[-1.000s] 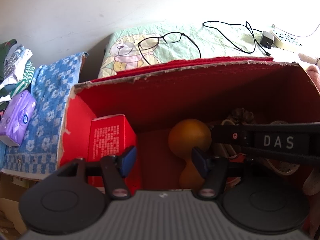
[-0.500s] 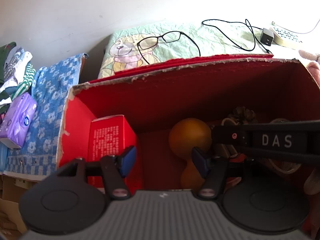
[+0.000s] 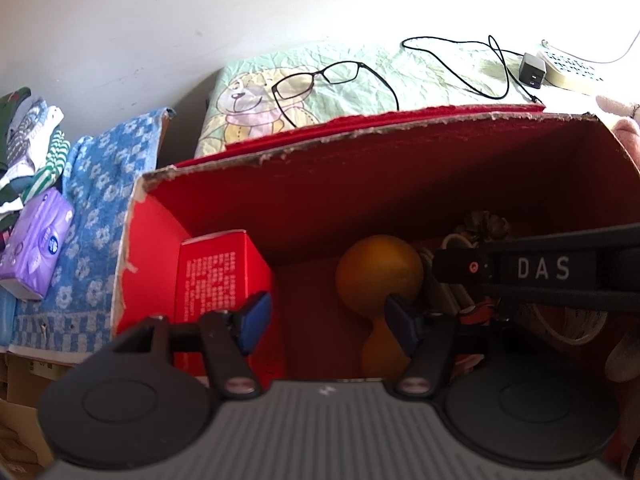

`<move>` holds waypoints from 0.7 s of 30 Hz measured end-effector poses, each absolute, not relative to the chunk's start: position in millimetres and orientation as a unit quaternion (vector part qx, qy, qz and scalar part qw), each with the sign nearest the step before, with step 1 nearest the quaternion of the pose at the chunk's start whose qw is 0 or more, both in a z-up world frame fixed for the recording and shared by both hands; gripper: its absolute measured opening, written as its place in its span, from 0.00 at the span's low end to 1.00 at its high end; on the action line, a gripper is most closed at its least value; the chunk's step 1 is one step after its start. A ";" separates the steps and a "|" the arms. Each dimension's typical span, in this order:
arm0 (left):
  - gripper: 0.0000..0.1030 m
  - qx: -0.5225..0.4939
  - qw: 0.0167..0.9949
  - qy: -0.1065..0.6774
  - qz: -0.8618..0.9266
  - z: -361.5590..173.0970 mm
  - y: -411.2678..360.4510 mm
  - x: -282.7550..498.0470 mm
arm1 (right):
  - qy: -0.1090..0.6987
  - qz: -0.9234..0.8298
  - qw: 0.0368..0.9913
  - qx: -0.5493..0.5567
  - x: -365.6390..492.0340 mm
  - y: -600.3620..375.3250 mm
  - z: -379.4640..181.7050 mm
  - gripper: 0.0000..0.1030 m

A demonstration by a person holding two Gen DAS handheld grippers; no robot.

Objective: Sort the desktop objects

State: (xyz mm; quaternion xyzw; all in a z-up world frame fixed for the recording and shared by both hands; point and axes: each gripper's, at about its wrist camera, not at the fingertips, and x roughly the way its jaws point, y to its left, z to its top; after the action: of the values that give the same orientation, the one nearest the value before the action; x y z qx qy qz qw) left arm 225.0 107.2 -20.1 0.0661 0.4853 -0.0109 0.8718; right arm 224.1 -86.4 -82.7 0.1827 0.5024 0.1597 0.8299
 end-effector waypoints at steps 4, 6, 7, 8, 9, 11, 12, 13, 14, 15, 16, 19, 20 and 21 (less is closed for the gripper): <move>0.66 0.072 0.871 0.487 -0.011 -20.6 105.8 225.5 | 0.498 0.153 0.833 0.184 223.3 -87.1 -81.9 0.21; 0.66 0.074 0.870 0.487 -0.011 -20.9 105.4 226.2 | 0.494 0.150 0.837 0.181 222.6 -86.6 -80.8 0.21; 0.66 0.074 0.870 0.487 -0.011 -21.0 105.3 226.2 | 0.494 0.150 0.837 0.181 222.3 -86.6 -80.7 0.21; 0.66 0.076 0.870 0.487 -0.011 -21.2 105.0 226.3 | 0.494 0.150 0.837 0.180 222.2 -86.8 -80.8 0.21; 0.66 0.077 0.869 0.488 -0.010 -21.4 104.8 226.6 | 0.495 0.150 0.837 0.180 222.6 -86.9 -80.9 0.21; 0.66 0.079 0.868 0.489 -0.011 -21.9 104.4 227.2 | 0.497 0.150 0.835 0.180 223.2 -86.8 -81.3 0.21; 0.66 0.080 0.868 0.490 -0.011 -22.2 104.5 227.6 | 0.498 0.151 0.835 0.180 223.4 -86.8 -81.5 0.21; 0.66 0.081 0.868 0.490 -0.011 -22.3 104.4 227.5 | 0.498 0.152 0.834 0.181 223.4 -86.9 -81.5 0.21; 0.66 0.083 0.867 0.491 -0.012 -22.6 104.3 227.6 | 0.498 0.154 0.834 0.182 223.1 -87.1 -81.4 0.21; 0.67 0.084 0.867 0.492 -0.013 -22.8 104.2 227.7 | 0.498 0.156 0.833 0.183 222.9 -87.3 -81.4 0.21; 0.67 0.084 0.866 0.493 -0.014 -22.9 104.1 227.8 | 0.498 0.158 0.833 0.184 222.7 -87.6 -81.4 0.21; 0.69 0.085 0.864 0.496 -0.018 -23.2 104.1 228.6 | 0.500 0.160 0.830 0.188 223.9 -88.1 -82.0 0.21; 0.70 0.085 0.863 0.497 -0.020 -23.2 104.2 229.0 | 0.502 0.160 0.828 0.190 224.7 -88.3 -82.6 0.21; 0.72 0.085 0.863 0.498 -0.022 -23.3 104.3 229.3 | 0.505 0.160 0.826 0.192 225.5 -88.4 -83.2 0.21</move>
State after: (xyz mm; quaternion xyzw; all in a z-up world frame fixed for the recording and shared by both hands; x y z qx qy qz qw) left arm 229.3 104.3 -23.3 0.0850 0.4983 -0.0225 0.8626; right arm 225.5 -88.4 -83.2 0.1919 0.5048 0.1598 0.8263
